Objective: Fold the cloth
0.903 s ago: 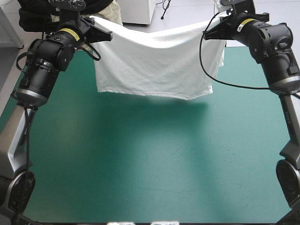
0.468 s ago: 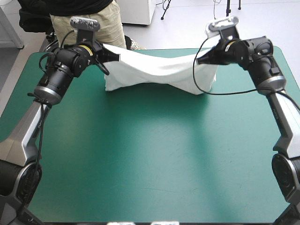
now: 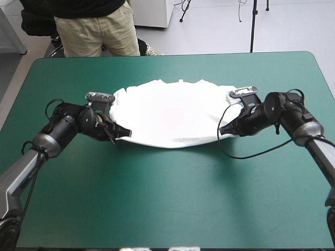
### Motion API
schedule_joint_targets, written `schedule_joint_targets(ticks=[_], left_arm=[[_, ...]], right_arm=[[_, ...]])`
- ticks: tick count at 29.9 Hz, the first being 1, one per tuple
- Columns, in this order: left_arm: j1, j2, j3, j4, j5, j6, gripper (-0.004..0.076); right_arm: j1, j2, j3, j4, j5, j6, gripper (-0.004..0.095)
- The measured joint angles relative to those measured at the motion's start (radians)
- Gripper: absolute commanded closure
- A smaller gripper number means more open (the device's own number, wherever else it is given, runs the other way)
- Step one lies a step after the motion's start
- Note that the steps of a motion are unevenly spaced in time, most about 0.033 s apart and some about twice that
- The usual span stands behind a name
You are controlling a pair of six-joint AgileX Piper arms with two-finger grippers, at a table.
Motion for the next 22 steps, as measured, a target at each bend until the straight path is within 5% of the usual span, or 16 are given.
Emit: schedule_joint_targets(ticks=[15,19,22], left_arm=[[0.000,-0.202,0.373,-0.134,0.045,0.069,0.0740],[0.000,-0.204,0.383,-0.136,0.056,0.069,0.0644],[0.000,-0.205,0.383,-0.143,0.079,0.069,0.0464]], right_arm=[[0.000,-0.170,0.330,0.088,0.107,-0.050,0.0907],[0.000,-0.171,0.333,0.094,0.111,-0.050,0.0700],[0.000,-0.171,0.333,0.110,0.125,-0.050,0.0455]])
